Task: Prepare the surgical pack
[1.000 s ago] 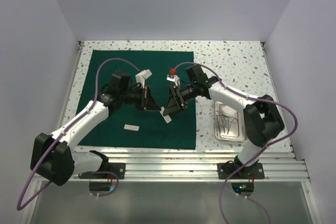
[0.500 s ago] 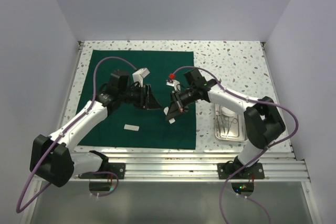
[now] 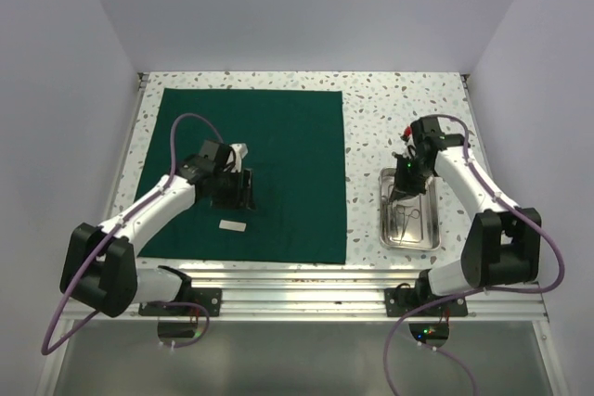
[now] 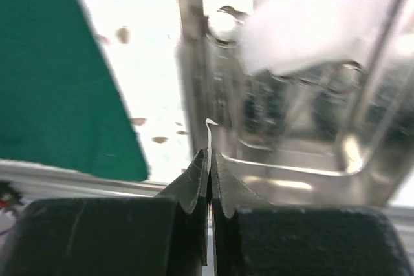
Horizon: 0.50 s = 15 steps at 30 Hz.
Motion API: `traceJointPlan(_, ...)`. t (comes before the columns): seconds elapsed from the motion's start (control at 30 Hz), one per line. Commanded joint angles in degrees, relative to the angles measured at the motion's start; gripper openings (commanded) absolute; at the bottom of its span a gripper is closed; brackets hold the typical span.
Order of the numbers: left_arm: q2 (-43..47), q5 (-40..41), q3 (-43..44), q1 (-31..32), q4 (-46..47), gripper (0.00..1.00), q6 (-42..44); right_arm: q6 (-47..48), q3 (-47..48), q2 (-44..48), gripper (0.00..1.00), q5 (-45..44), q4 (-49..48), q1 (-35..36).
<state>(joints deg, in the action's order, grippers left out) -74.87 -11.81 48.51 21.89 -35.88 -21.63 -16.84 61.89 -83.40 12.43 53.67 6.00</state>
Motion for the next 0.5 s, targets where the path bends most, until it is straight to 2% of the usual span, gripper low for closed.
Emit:
traceJointPlan(0.0,1.7,4.4,-1.5,-0.2,-1.5,0.65,1.2,1.0,-0.8,1.0,0.0,-11.5,6.8,-1.2)
traceJointPlan(0.07,1.3,5.7,-0.5,-0.2,-1.6,0.69,0.5,1.1,-0.9,-1.4,0.02,-11.6,7.2,-1.8)
traceJointPlan(0.17,0.3,5.4,0.4,-0.5,-1.4,0.73,-0.5,1.5,-0.8,-2.7,0.15,-9.9,7.3,-2.7)
traceJointPlan(0.37,-1.1,6.7,1.5,-1.1,-2.9,0.8,-2.5,0.5,0.4,-3.0,0.58,-10.2,10.1,-4.5)
traceJointPlan(0.47,-3.5,8.6,2.2,-1.1,-5.0,0.83,-4.6,0.8,4.6,-2.4,0.65,-9.9,11.7,-4.4)
